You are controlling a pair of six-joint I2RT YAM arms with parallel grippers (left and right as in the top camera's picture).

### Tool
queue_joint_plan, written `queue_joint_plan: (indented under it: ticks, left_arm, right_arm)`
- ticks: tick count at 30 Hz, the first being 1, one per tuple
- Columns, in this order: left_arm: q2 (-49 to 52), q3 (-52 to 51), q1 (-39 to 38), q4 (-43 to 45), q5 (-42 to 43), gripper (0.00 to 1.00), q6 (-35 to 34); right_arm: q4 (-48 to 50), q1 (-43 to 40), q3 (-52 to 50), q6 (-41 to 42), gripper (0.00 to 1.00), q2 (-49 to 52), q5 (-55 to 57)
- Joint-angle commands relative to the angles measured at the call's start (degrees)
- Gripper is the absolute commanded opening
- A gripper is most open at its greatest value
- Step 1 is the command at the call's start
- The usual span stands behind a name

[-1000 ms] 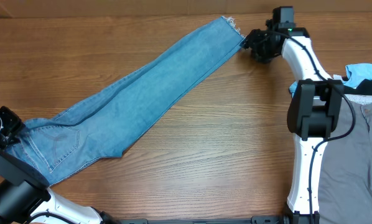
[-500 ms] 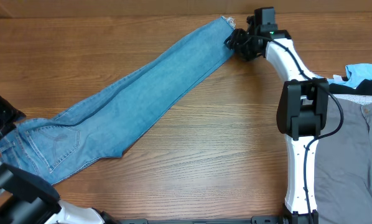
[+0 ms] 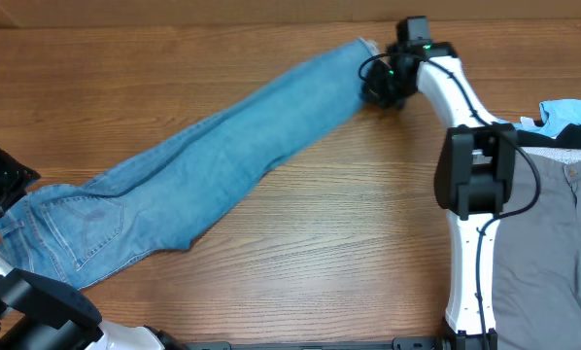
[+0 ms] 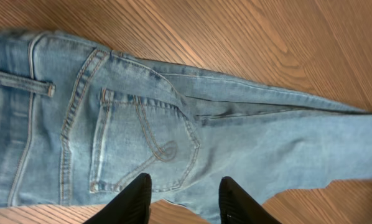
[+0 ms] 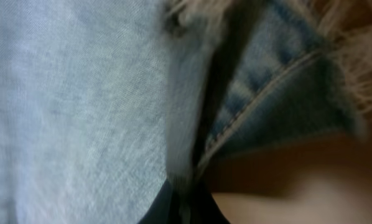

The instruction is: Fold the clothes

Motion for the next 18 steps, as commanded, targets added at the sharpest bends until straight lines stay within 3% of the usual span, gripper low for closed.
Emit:
queue_joint_plan:
  ticks: [1, 7, 8, 9, 11, 15, 18]
  left_arm:
    - [-1.4, 1.4, -0.5, 0.0, 3.9, 0.38, 1.4]
    - [-2.1, 1.4, -0.5, -0.4, 8.2, 0.38, 3.9]
    - [-2.5, 1.4, -0.6, -0.5, 8.5, 0.38, 3.9]
    - [-3.3, 1.4, -1.0, -0.6, 8.5, 0.39, 3.9]
    - [-4.8, 1.4, -1.8, -0.9, 8.5, 0.40, 4.4]
    - [-8.3, 1.4, -3.7, -2.0, 8.3, 0.41, 6.9]
    - [-10.8, 1.4, -5.6, -2.0, 8.2, 0.44, 6.9]
  right_arm:
    - [-12.6, -3.7, -1.1, -2.9, 0.04, -2.7, 6.5]
    - [-24.3, -4.0, -1.1, -5.7, 0.06, -10.6, 19.3]
    - [-24.6, -4.0, -1.1, -6.2, 0.16, -12.2, 19.5]
    - [-24.5, -4.1, -1.1, -7.0, 0.41, -15.3, 19.3]
    - [-24.4, -4.7, -1.1, -7.3, 0.63, -17.9, 19.3]
    - [-24.4, -7.6, -1.4, -7.3, 0.69, -18.9, 19.3]
    - [-23.1, -10.2, -2.3, -7.4, 0.66, -18.4, 19.2]
